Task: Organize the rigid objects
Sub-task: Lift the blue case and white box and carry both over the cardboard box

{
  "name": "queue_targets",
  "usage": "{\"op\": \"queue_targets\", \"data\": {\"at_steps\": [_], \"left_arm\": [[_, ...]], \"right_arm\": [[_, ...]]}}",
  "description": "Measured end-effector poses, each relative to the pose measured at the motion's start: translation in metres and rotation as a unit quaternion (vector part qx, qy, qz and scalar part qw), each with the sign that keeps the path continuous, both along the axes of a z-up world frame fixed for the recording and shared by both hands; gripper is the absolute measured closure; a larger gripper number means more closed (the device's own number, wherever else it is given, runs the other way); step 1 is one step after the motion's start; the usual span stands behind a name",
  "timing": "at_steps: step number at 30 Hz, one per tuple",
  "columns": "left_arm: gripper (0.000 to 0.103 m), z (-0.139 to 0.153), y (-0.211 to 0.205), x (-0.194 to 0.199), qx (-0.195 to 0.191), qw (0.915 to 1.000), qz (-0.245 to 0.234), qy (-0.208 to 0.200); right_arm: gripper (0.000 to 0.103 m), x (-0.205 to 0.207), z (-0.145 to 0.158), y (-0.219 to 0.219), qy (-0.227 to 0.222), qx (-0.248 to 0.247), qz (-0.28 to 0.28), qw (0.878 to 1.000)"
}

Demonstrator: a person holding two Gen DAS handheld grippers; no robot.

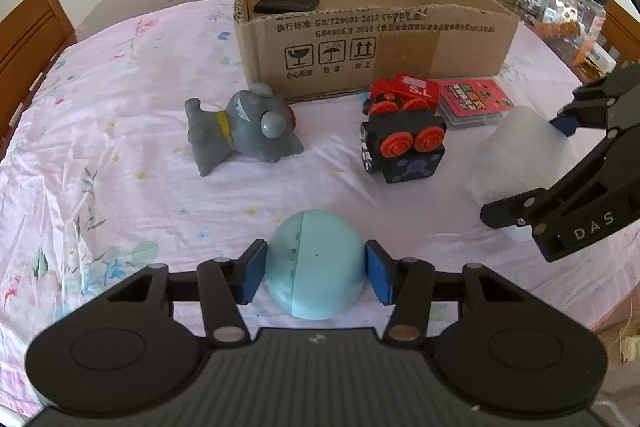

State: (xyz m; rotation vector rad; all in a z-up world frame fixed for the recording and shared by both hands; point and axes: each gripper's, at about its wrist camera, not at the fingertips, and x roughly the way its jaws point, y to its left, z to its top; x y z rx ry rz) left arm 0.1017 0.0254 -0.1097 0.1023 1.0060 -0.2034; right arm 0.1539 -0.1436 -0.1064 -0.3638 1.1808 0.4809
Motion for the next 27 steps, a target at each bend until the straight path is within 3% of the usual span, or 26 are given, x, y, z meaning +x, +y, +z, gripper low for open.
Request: {"op": "queue_targets", "data": {"at_steps": [7,18,24,27], "left_arm": [[0.051,0.007,0.006,0.001,-0.003,0.9995,-0.025,0.019],[0.051,0.044,0.012,0.004,0.003,0.9979,-0.065,0.0],[0.051,0.058,0.015,0.01,0.003,0.9975,-0.069,-0.011],[0.051,0.062,0.017,0.012,-0.002,0.998,-0.061,-0.013]], "right_arm": [[0.016,0.0,0.014,0.001,-0.01,-0.002,0.014,1.0],[0.016,0.011,0.067,-0.01,-0.053,0.011,0.037,0.998],[0.016,0.044,0.106,-0.014,-0.099,0.033,0.034,0.994],[0.016,0.068,0.111,-0.014,-0.114,0.04,0.026,0.992]]}}
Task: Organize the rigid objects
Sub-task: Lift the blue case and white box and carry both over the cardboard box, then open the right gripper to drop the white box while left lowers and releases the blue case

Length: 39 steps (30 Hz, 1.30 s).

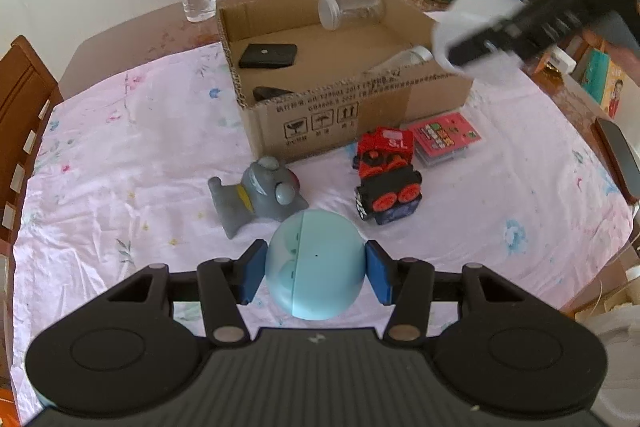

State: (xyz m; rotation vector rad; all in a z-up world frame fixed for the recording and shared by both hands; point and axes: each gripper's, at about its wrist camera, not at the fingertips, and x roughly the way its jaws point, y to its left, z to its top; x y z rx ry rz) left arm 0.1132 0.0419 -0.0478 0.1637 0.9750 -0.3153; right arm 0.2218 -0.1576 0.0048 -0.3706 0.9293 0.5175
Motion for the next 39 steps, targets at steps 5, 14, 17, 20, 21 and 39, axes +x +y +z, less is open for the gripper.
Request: {"op": "queue_targets", "data": {"at_steps": [5,14,17,20,21,39], "left_arm": [[0.051,0.007,0.001,0.0,-0.001,0.9999,0.014,-0.006],[0.051,0.019,0.003,0.006,0.002,0.9987,0.047,-0.016],[0.051,0.022,0.002,0.011,0.002,0.9984,0.053,-0.017],[0.051,0.025,-0.001,0.017,0.003,0.9985,0.051,-0.021],[0.051,0.026,-0.002,0.02,0.004,0.9985,0.049,-0.023],[0.051,0.047,-0.046,0.117,-0.011,0.9986,-0.012,-0.05]], "right_arm": [[0.016,0.046,-0.009,0.006,-0.001,0.003,-0.013,1.0],[0.015,0.115,-0.032,0.008,-0.001,0.003,-0.041,0.999],[0.002,0.126,-0.036,0.006,-0.002,-0.005,-0.055,0.998],[0.0,0.123,-0.032,-0.002,-0.005,0.007,-0.059,0.998],[0.0,0.12,-0.03,-0.006,-0.002,0.014,-0.06,0.998],[0.0,0.012,0.002,-0.067,-0.014,0.059,-0.148,0.987]]}}
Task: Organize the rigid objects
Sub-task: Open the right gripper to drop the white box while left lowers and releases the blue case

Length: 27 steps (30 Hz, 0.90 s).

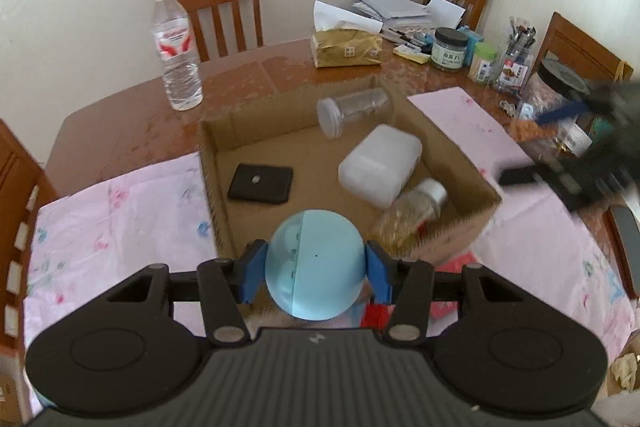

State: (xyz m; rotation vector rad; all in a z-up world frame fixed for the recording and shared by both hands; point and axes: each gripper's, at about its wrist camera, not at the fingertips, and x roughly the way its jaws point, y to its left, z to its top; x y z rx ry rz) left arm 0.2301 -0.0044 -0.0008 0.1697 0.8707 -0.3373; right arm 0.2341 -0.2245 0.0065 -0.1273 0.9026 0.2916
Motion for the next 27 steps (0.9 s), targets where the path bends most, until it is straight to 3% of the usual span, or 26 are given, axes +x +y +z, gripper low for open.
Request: {"op": "queue_targets", "data": {"at_steps": [5,17,19,21,23,27], "left_arm": [[0.051,-0.014,-0.014,0.038,-0.001,0.9999,-0.003,0.011],[0.051,-0.062,-0.032,0.09,0.027,0.9985,0.011,0.046],[0.04,-0.061,-0.032,0.09,0.027,0.9988,0.016,0.037],[0.003,-0.058,-0.032,0.089,0.026,0.999,0.024,0.028],[0.002,-0.052,-0.029,0.083,0.02,0.9993,0.032,0.002],[0.002,-0.039,-0.025,0.072,0.02,0.9989,0.041,-0.01]], "right_arm": [[0.0,-0.026,-0.005,-0.019,0.016,0.022,-0.037,0.999],[0.0,-0.059,-0.018,-0.052,0.033,-0.007,-0.103,0.994],[0.0,-0.061,-0.02,-0.055,0.033,-0.007,-0.106,0.994],[0.0,-0.062,-0.021,-0.056,0.035,-0.005,-0.108,0.993],[0.0,-0.061,-0.022,-0.056,0.037,-0.002,-0.107,0.994],[0.0,-0.06,-0.024,-0.052,0.037,-0.001,-0.097,0.995]]}}
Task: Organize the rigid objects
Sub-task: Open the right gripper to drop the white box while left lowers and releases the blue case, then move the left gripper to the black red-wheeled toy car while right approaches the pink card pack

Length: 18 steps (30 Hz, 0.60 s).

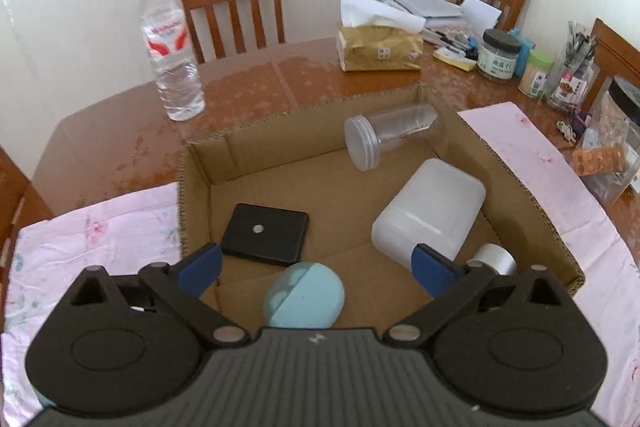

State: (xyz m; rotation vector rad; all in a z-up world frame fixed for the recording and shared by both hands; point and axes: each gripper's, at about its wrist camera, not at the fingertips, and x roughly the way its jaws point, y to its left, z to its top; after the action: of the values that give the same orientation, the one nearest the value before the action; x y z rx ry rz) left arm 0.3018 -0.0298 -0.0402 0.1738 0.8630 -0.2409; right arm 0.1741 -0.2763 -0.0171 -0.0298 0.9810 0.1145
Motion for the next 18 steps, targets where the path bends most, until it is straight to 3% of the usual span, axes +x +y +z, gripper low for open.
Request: {"op": "queue_targets", "data": {"at_steps": [11,18], "left_arm": [[0.002,0.036,0.012,-0.057,0.0,0.9985,0.043,-0.034],[0.001,0.006,0.005,-0.091,0.016,0.9954,0.095,0.005]], "right_arm": [[0.0,0.001,-0.004,0.006,-0.005,0.011,0.034,0.999],[0.0,-0.007,-0.01,0.001,0.001,0.042,0.054,0.998]]}}
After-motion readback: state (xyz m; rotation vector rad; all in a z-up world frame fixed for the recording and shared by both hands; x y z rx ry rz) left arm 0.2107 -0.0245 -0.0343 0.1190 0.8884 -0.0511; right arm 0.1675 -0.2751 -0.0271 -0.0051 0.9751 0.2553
